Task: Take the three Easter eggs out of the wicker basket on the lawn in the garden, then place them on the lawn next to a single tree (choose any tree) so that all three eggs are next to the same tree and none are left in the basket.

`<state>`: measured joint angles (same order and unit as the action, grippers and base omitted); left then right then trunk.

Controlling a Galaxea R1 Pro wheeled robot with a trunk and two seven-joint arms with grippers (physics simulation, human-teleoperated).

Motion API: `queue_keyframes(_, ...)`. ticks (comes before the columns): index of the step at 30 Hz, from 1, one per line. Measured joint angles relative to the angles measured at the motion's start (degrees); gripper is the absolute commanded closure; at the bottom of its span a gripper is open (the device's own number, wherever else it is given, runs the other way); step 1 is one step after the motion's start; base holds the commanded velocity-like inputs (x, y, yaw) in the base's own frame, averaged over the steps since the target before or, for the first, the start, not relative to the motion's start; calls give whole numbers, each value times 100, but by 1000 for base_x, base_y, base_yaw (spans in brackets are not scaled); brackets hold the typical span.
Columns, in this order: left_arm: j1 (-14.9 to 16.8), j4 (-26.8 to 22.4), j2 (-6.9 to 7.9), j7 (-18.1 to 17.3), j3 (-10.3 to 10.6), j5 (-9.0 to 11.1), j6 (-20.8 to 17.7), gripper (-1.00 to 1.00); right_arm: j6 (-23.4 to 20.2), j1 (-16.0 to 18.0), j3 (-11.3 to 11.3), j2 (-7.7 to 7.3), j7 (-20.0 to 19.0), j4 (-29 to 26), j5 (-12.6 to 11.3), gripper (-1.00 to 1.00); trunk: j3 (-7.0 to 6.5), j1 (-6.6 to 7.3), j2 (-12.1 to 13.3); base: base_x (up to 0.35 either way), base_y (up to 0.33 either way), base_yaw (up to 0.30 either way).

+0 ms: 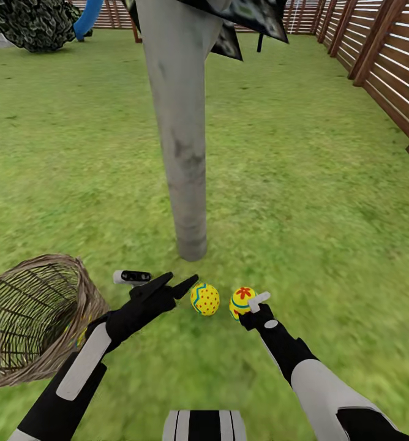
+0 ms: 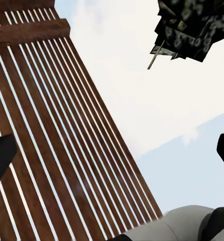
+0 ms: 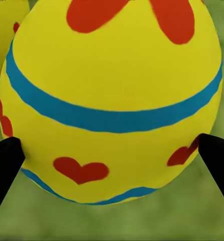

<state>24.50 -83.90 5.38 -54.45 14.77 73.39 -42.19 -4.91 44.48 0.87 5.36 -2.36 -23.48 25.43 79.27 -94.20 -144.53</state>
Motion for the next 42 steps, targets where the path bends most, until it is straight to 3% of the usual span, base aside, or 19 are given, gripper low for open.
queue_keyframes(12, -1, 55, -38, 44, 16, 9, 14, -100, -56, 0, 2, 34, 32, 7, -15, 100, 0, 1, 0, 159, 0, 0)
queue_keyframes(16, -1, 57, -61, 44, 25, 5, 21, -100, -363, 23, -7, 193, 60, 15, 4, 100, 0, 0, 0, 5, 0, 0)
queue_keyframes(19, -1, 58, -76, 48, 33, -8, 26, -100, -765, 340, -3, 302, 76, 100, -18, 100, -1, 0, 0, 0, 0, 0)
queue_keyframes(22, -1, 57, -79, 52, 34, -16, 26, -100, -816, 602, 0, 370, 356, 378, -21, 100, 0, 0, 0, 0, 0, 0)
queue_keyframes(27, -3, 65, -86, 61, 42, -26, 35, -100, -791, 768, 3, 390, 446, 565, -27, 100, 0, 0, 0, 0, 0, 0)
queue_keyframes(42, -4, 74, -86, 62, 43, -28, 34, -100, -691, 781, 9, 418, 441, 678, -36, 100, 265, -31, -16, 0, 0, 0)
